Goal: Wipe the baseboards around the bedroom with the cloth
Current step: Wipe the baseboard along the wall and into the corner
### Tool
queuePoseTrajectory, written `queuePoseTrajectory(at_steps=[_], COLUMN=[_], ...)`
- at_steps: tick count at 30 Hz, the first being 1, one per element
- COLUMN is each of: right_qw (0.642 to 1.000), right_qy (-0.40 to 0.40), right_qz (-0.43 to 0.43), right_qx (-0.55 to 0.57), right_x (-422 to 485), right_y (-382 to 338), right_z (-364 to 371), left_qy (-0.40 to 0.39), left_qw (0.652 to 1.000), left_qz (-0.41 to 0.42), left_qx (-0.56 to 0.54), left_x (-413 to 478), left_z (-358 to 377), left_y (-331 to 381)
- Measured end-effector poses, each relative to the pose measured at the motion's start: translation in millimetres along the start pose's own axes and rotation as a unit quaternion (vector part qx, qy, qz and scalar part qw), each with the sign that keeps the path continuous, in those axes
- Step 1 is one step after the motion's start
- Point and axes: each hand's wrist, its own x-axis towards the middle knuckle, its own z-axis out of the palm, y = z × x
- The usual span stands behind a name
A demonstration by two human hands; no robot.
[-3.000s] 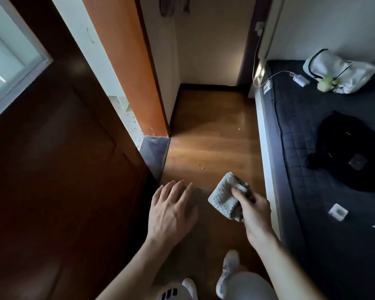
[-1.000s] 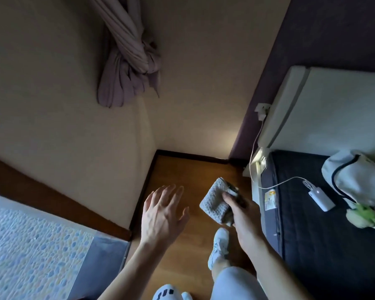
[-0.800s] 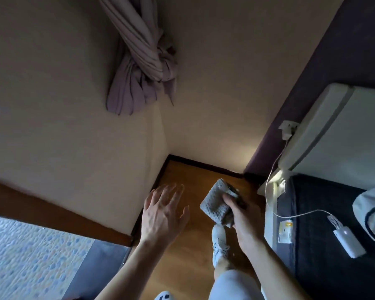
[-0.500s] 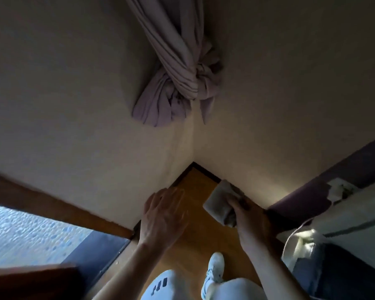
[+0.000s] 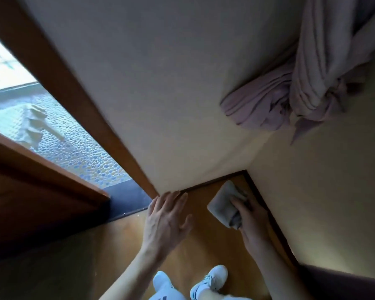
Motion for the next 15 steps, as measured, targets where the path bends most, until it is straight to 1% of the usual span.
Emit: queuePoseTrajectory(at_steps=[5, 9, 12, 15], right_qw=[0.998, 0.995, 0.991, 0.987], right_qy=[-0.056, -0.083, -0.108, -0.122], right_qz=[0.022, 0.037, 0.054, 0.056], right_qx=[-0.035, -0.050, -0.060, -0.083], right_x=[28.1, 71.4, 115.0, 168.8], right_y=[23.7, 65.6, 109.0, 163.8], right_z=[33.4, 55.8, 66.4, 71.4], left_qy=[-0.028, -0.041, -0.030, -0.034], left_qw=[0.998, 0.996, 0.994, 0.990], left_qz=[-0.046, -0.082, -0.108, -0.136], left_qx=[-0.011, -0.008, -0.002, -0.004], left_x=[-21.8, -26.6, -25.8, -23.2], left_z=[22.7, 63.7, 114.6, 182.6], left_y=[-34.9, -60.2, -79.6, -104.1])
